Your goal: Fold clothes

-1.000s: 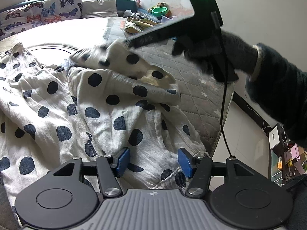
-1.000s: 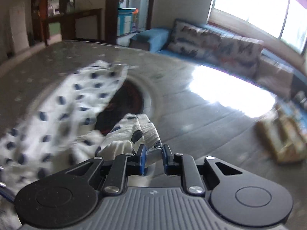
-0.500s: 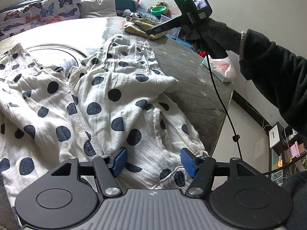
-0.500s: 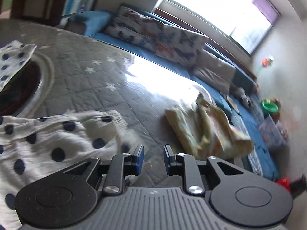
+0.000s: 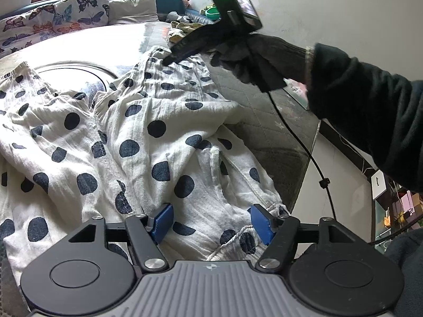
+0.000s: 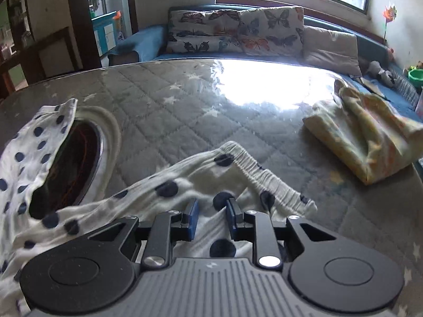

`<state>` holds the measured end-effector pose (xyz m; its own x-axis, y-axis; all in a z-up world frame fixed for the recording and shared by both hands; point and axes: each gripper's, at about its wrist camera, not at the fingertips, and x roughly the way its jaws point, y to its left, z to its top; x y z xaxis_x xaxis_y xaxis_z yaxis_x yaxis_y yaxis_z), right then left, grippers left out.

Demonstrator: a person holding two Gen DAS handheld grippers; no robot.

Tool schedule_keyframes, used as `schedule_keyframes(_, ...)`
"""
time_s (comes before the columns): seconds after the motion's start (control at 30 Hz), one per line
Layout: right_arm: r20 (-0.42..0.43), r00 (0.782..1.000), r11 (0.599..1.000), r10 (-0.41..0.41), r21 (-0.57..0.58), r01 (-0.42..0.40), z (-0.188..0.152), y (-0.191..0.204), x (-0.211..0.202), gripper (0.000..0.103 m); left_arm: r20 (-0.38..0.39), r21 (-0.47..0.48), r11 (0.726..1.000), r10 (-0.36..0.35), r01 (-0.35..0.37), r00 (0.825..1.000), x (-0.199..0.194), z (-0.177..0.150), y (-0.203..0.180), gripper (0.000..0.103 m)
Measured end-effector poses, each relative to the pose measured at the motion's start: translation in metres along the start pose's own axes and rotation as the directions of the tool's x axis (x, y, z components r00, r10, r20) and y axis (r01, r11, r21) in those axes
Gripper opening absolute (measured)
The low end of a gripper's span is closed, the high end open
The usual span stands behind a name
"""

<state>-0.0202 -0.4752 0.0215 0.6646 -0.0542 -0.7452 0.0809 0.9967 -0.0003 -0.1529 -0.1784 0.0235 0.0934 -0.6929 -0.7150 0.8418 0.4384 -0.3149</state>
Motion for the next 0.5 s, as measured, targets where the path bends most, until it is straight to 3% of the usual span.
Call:
schedule_keyframes(0.13, 0.01, 1.0, 1.0, -0.01, 0.002, 0.01, 0.015, 0.0, 0.01, 0.024, 0.002, 0.01, 1.0, -0.01, 0.01, 1.0, 0.002, -0.001, -0.001, 0.071)
schedule_keyframes(0.27, 0.033, 0.999, 1.0, -0.031, 0.002, 0.031, 0.029, 0.0, 0.025, 0.035, 0.002, 0.01, 1.0, -0.018, 0.018, 1.0, 0.002, -0.002, -0.001, 0.072)
schedule_keyframes(0.5, 0.044, 0.998, 0.999, -0.033, -0.004, 0.034, 0.048, 0.004, 0.042, 0.036, 0.002, 0.023, 0.999, -0.024, 0.024, 1.0, 0.004, -0.001, -0.004, 0.075)
